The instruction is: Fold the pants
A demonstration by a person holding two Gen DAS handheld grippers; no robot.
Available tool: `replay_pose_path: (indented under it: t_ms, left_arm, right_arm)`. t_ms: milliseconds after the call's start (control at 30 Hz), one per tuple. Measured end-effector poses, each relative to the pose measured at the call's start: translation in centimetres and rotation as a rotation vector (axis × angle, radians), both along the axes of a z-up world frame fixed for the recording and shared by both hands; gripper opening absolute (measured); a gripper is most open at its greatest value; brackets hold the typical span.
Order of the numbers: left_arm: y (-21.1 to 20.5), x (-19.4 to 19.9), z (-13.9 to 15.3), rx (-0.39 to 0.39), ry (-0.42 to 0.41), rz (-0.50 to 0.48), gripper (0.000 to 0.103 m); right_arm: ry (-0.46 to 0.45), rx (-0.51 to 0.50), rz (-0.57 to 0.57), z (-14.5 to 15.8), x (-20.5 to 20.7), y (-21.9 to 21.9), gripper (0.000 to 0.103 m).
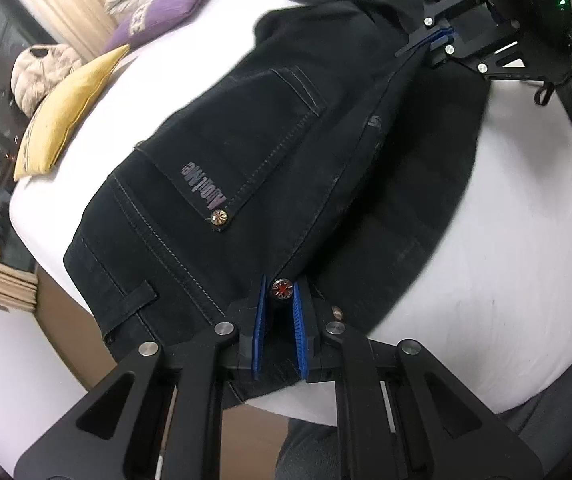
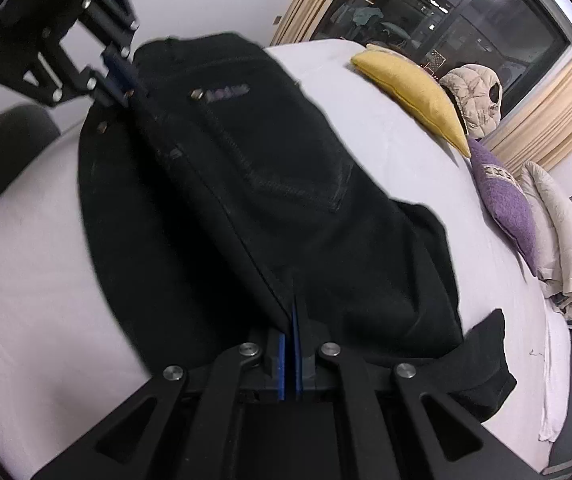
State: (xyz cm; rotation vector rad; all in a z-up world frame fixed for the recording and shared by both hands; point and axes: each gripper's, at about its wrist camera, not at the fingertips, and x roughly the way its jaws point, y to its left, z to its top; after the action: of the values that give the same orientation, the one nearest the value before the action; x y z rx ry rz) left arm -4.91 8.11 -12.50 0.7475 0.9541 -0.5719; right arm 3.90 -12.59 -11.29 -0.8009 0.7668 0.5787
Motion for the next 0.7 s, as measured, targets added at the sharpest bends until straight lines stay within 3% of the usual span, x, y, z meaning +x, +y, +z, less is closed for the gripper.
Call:
replay_pose_path:
  t_ms: [367, 700]
  left_arm:
    - [-0.5, -3.7, 0.0, 0.017, 0.005, -0.047, 0.011]
    - [-1.3, -2.8, -0.2, 0.013, 0.000, -0.066, 0.011]
  right_arm:
    - [-0.073, -0.087, 0.014, -1.7, -3.0, 0.4, 0.004]
    - [-0.105, -0.111, 0.016, -2.4, -4.9, -0.2, 0.004]
